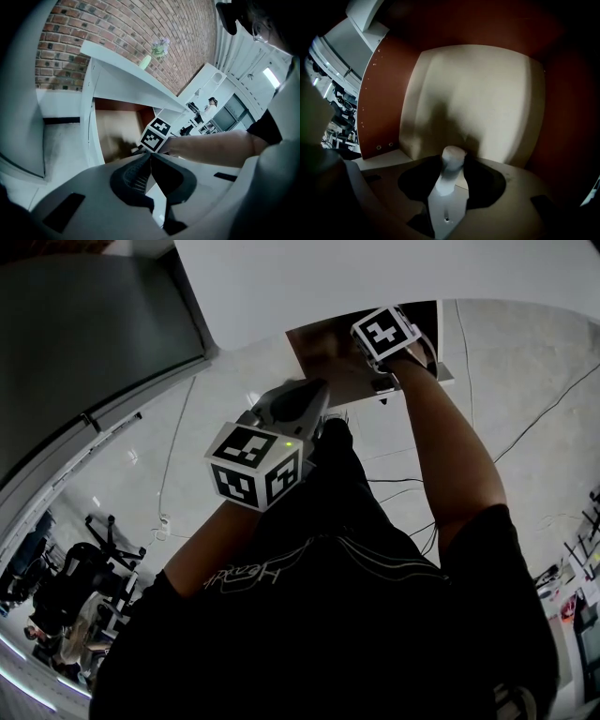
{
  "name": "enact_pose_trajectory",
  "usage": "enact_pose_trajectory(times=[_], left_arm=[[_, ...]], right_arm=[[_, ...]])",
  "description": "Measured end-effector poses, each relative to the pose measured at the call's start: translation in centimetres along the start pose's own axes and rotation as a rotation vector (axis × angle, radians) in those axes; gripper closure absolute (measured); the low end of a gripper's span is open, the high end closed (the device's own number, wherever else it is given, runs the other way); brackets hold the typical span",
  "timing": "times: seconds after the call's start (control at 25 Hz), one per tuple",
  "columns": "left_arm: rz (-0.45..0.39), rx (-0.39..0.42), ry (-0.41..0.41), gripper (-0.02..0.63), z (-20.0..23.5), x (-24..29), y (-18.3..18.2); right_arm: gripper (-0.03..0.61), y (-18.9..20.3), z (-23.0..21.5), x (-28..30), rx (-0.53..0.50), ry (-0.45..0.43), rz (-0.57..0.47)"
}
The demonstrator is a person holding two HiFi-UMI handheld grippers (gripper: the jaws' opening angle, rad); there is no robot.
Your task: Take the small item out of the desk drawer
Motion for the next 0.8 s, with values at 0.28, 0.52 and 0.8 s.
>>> enact_pose_trajectory(times=[0.28, 0.52, 0.8], left_arm=[[0.008, 0.012, -0.019, 0.592, -0.5, -0.2, 0.1], [0.013, 0.036, -0.035, 0.592, -1.7, -0.8, -0.2], [0.010, 0.087, -0.035, 0.592, -4.8, -1.4, -2.1]], right_arm=[[0.428, 0.2, 0.8, -1.3, -0.023, 0.003, -0.014], [0.434, 1.5, 1.4, -4.1, -0.018, 0.007, -0.033], [0.434, 2.4, 2.5, -8.8, 0.004, -0.097, -0.211]])
Point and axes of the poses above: the fingertips, and each gripper's own axes: x forward along the fingers, z to its left, y out of its underside, the point moved 9 cm from there along -x, backward along the fingers, and after that the axes turned 3 degrees about -y, right-handed, at the moved point
